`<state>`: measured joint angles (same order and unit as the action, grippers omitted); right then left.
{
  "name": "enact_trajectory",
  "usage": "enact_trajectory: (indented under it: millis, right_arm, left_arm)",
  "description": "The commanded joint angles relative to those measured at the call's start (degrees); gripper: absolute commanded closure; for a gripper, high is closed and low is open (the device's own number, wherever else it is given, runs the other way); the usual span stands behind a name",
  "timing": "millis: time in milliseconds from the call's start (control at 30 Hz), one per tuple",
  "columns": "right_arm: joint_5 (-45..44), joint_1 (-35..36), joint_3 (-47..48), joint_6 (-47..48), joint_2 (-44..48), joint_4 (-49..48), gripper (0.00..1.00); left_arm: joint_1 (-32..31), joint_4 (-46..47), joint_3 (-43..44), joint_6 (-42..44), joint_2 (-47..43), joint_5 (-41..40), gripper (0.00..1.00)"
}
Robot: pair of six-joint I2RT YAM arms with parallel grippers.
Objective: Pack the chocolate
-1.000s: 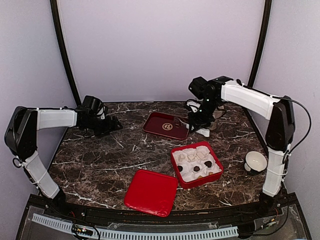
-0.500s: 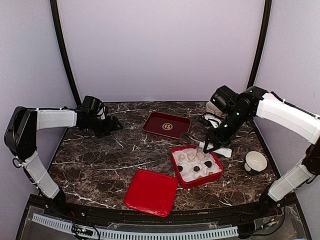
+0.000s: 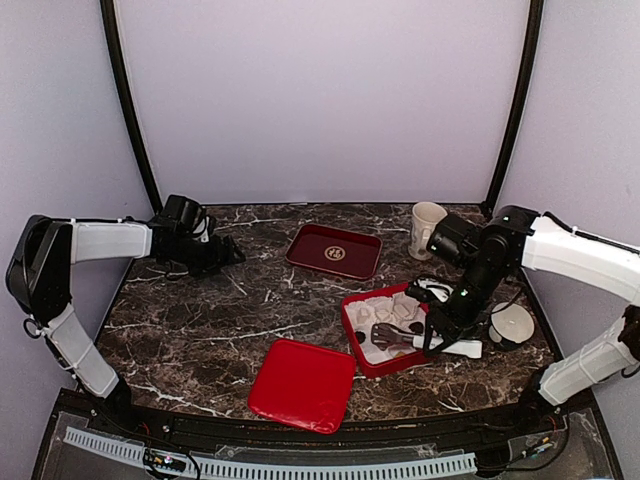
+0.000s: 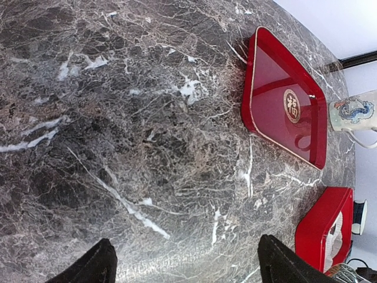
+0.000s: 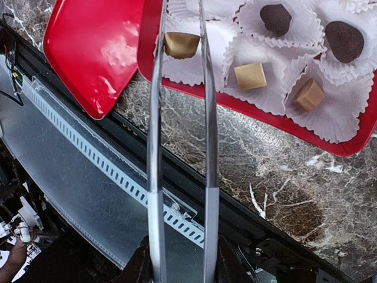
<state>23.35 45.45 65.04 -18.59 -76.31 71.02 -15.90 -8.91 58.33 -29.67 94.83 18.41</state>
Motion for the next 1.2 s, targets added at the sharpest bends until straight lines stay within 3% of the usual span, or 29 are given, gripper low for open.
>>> enact_trajectory:
  millis: [0,433,600,800,967,1167]
  right_arm:
    - [1.0,0.7,-1.3,-0.5,-0.1,0.0,0.79]
    - [0.5,0.9,-1.2,0.5,-2.7,-1.4,0.64]
    - [-1.1,0.9,1.5,0.7,-3.2,0.3,0.66]
    - [-4.6,0.7,10.5,0.2,-3.7,2.6,0.67]
    - [-9.5,-1.8,19.4,5.0,-8.3,1.0,0.67]
    - [-15.9,-7.4,36.6,10.4,-24.7,-4.4,0.68]
  left_arm:
    - [0.3,-0.1,-0.8,-0.3,-2.8,0.3,0.15]
    - [0.3,0.4,-1.5,-0.5,-2.7,0.0,0.15]
    - [0.3,0.0,-1.2,0.0,-2.7,-0.2,0.15]
    - [0.3,0.1,-1.2,0.1,-2.5,-0.1,0.15]
    - [0.3,0.1,-0.4,0.2,-2.1,-0.2,0.15]
    - [0.3,0.0,-0.2,-0.8,-2.0,-0.2,0.15]
